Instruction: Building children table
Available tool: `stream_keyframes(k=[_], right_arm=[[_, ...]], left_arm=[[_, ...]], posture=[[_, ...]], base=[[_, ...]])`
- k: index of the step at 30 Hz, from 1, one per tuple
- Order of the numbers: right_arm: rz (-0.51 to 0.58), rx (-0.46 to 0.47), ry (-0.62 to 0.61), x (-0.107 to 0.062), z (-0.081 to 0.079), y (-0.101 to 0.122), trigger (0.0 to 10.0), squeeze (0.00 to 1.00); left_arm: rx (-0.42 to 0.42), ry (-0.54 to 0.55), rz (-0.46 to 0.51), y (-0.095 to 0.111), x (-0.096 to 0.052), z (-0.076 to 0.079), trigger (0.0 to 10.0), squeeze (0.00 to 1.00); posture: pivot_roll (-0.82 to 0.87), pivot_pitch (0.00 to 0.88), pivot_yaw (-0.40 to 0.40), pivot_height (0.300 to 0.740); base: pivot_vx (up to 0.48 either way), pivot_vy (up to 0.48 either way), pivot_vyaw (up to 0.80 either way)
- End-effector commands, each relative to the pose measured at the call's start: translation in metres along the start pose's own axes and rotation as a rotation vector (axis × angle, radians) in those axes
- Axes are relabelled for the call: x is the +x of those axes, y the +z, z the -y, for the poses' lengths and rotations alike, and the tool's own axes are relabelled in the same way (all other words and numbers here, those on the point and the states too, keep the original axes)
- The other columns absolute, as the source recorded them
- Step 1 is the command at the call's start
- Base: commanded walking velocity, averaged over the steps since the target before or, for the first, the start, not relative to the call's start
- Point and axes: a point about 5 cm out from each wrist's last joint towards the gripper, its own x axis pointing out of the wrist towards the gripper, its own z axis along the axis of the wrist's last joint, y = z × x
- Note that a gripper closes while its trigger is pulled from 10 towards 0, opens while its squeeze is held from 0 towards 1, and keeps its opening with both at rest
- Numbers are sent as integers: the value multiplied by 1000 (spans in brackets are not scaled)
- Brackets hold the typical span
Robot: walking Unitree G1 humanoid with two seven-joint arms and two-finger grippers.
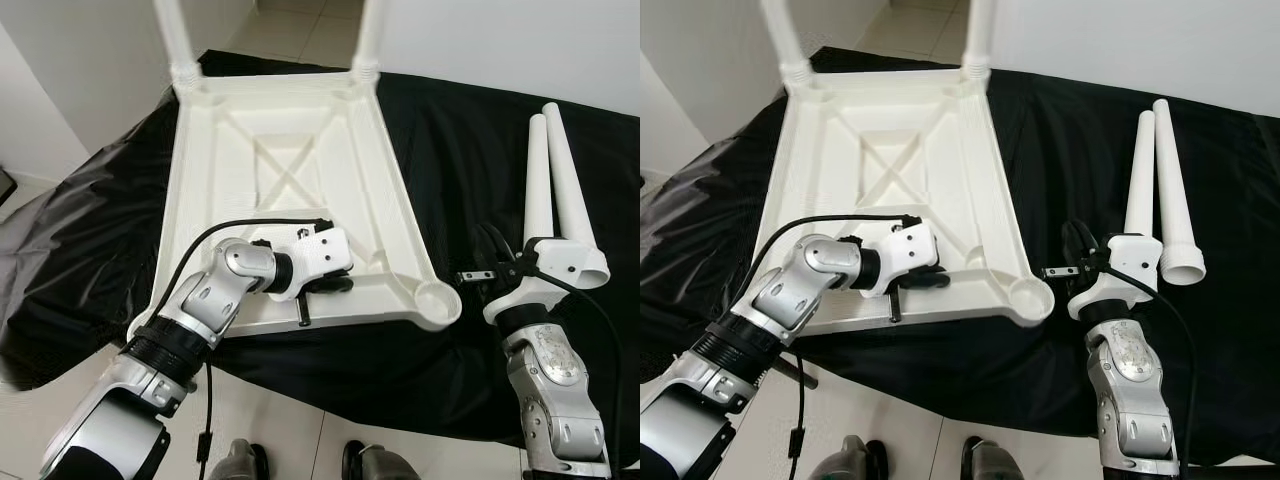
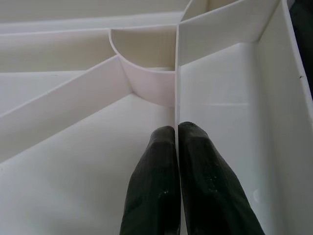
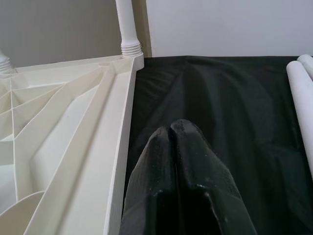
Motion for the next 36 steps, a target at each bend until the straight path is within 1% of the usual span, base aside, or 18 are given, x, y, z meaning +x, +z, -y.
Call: stream_keyframes(k=[1,3,4,8,9,10,11,13,15,17,20,21,22,27,29,30,31,36], right_arm=[[-9,11,-12,0,0,-3,10000,0],[-7,12,-16,1,0,-3,10000,0],[-5,13,-21,1,0,-3,10000,0],[-1,18,-37,3,1,-3,10000,0],[1,21,-43,5,1,-4,10000,0],[1,21,-43,5,1,-4,10000,0],[1,23,-47,5,1,-4,10000,0],[4,24,-56,6,1,-4,10000,0],[-1,19,-99,10,5,-5,10000,0],[-1,19,-99,10,5,-5,10000,0],[-20,9,-164,14,10,-9,10000,0],[-20,9,-164,14,10,-9,10000,0],[-39,-25,-216,19,14,-13,10000,0],[-47,-23,-252,24,17,-15,10000,0],[-58,2,-263,29,18,-17,10000,1000],[-58,2,-263,29,18,-17,10000,1000],[-59,17,-261,31,18,-17,10000,1000],[-50,-5,-262,39,19,-14,10000,1000]], left_arm=[[-43,63,35,-2,-3,-3,10000,694],[-58,59,53,0,-3,-3,10000,694],[-66,55,75,2,-4,-2,10000,1000],[-41,48,133,11,-6,-1,10000,1000],[-23,43,160,15,-6,0,10000,910],[-23,43,160,15,-6,0,10000,910],[-11,39,178,18,-7,1,10000,0],[-14,35,201,21,-8,1,10000,0],[-62,39,271,30,-12,-1,10000,0],[-62,39,271,30,-12,-1,10000,0],[-132,67,318,34,-17,-5,10000,0],[-132,67,318,34,-17,-5,10000,0],[-155,94,330,34,-20,-6,10000,0],[-201,171,357,33,-21,-10,10000,0],[-262,290,392,33,-23,-19,10000,0],[-262,290,392,33,-23,-19,10000,0],[-293,346,399,31,-24,-24,10000,0],[-374,450,399,26,-28,-34,10000,0]], posture=[[-21,155,25,740],[-20,154,25,740],[-18,152,24,740],[-12,150,21,740],[-12,150,21,740],[-12,150,21,740],[-12,150,21,740],[-13,148,20,740],[-10,145,19,740],[-10,145,19,740],[-2,140,18,740],[-2,140,18,740],[3,136,19,740],[10,131,17,740],[11,132,15,740],[11,132,15,740],[11,134,13,740],[15,140,9,740]], base=[[0,0,0],[0,0,0],[0,0,0],[0,0,0],[0,0,0],[0,0,0],[0,0,0],[0,0,0],[0,0,0],[0,0,0],[0,0,0],[0,0,0],[0,0,0],[0,0,0],[0,0,0],[0,0,0],[0,0,0],[0,0,0]])
